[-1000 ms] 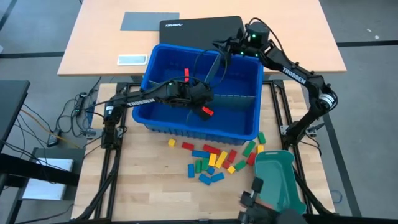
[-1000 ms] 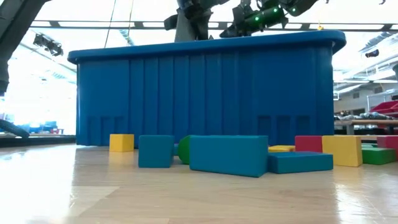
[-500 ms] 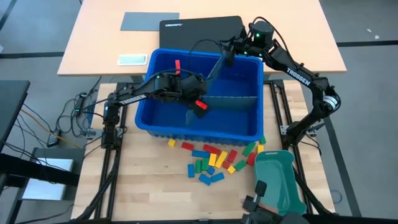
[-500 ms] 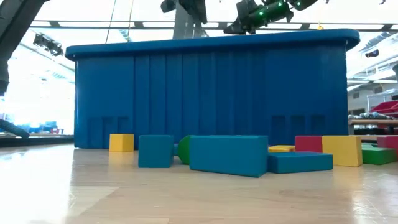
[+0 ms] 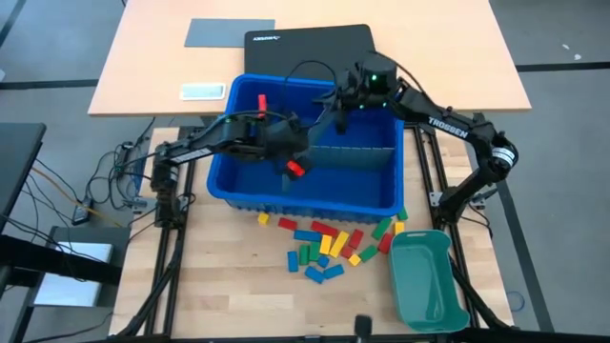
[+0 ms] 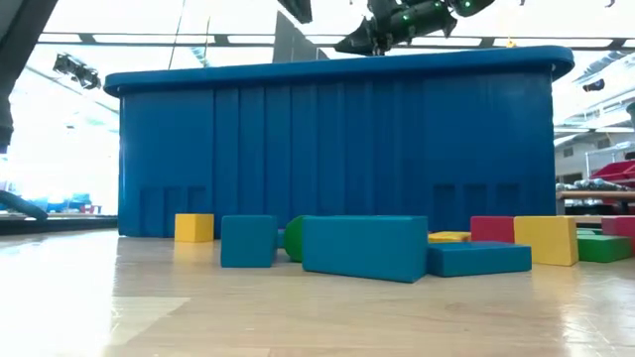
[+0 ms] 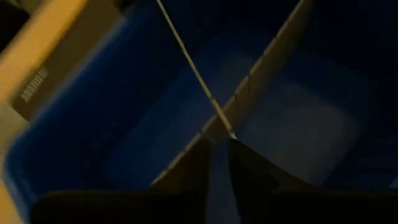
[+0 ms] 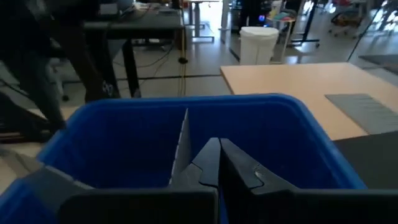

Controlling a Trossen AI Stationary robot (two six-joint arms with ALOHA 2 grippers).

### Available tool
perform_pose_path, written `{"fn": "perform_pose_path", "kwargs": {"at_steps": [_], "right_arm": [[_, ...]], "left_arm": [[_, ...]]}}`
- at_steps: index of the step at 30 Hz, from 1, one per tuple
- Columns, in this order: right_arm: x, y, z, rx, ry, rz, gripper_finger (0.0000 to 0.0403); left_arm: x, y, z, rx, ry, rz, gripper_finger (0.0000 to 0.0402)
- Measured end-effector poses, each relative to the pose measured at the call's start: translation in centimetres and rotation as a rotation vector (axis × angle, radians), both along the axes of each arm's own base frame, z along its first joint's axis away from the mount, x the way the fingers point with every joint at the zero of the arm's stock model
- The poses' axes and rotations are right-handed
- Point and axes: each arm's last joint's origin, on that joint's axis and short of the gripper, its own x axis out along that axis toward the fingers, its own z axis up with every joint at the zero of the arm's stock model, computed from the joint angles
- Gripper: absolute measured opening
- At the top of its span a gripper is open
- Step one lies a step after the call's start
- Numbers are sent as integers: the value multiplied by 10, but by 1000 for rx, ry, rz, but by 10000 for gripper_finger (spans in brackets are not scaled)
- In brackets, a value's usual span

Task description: Sort Items/Unsort Items

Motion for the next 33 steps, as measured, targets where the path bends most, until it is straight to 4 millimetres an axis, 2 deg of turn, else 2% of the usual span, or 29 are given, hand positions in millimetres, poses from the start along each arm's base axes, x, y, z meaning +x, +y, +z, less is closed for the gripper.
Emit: {"fn": "perform_pose_path", "kwargs": {"at_steps": [4, 8, 11, 15, 19, 23, 28, 31, 33], "right_arm": [[17, 29, -1, -16, 13, 23, 1], [32, 59, -1, -64, 22, 46, 1], [39, 74, 3, -138, 3, 33, 1], [46, 76, -1, -141, -1, 30, 0], [60, 73, -24, -100, 78, 42, 0], [70, 79, -42, -70, 161, 68, 0], [73, 86, -46, -72, 191, 80, 0], [71, 87, -47, -67, 212, 82, 0], [73, 86, -51, -62, 231, 87, 0]], "left_arm": [[-15, -14, 18, 44, -57, -46, 10], [-32, -25, 33, 47, -116, -80, 8], [-41, -32, 40, 49, -135, -116, 4], [-42, -38, 39, 41, -112, -152, 3], [-44, -40, 42, 16, -132, -177, 2], [-43, -42, 45, -6, -161, -239, 1], [-34, -45, 55, 7, -249, -382, 1], [-22, -46, 49, 14, -281, -455, 1], [-16, -45, 38, 10, -259, -470, 1]]}}
